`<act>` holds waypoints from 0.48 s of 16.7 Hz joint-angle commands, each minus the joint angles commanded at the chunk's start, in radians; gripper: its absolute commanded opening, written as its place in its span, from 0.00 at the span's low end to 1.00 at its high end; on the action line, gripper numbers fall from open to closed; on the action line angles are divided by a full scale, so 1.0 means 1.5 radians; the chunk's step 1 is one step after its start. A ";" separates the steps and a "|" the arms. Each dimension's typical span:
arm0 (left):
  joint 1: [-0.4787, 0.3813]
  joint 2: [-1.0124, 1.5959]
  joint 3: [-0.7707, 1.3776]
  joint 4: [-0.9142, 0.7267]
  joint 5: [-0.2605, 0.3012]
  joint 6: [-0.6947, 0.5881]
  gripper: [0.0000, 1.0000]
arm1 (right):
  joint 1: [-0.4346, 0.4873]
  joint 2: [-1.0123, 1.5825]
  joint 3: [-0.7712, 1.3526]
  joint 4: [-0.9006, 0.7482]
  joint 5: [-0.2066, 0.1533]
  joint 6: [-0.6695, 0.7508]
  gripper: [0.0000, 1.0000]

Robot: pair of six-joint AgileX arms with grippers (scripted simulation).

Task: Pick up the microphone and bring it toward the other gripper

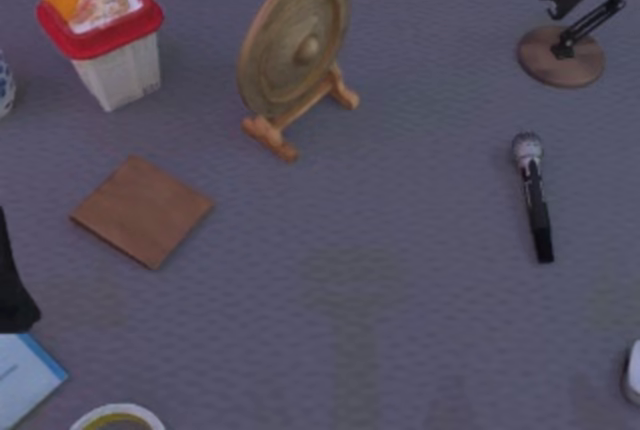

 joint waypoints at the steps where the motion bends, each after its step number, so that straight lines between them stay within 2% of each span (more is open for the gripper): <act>1: 0.000 0.000 0.000 0.000 0.000 0.000 1.00 | 0.000 0.000 0.000 0.000 0.000 0.000 1.00; 4: 0.000 0.000 0.000 0.000 0.000 0.000 1.00 | 0.005 0.020 0.020 -0.014 0.000 0.004 1.00; 8: 0.000 0.000 0.000 0.000 0.000 0.000 1.00 | 0.028 0.146 0.136 -0.090 0.001 0.029 1.00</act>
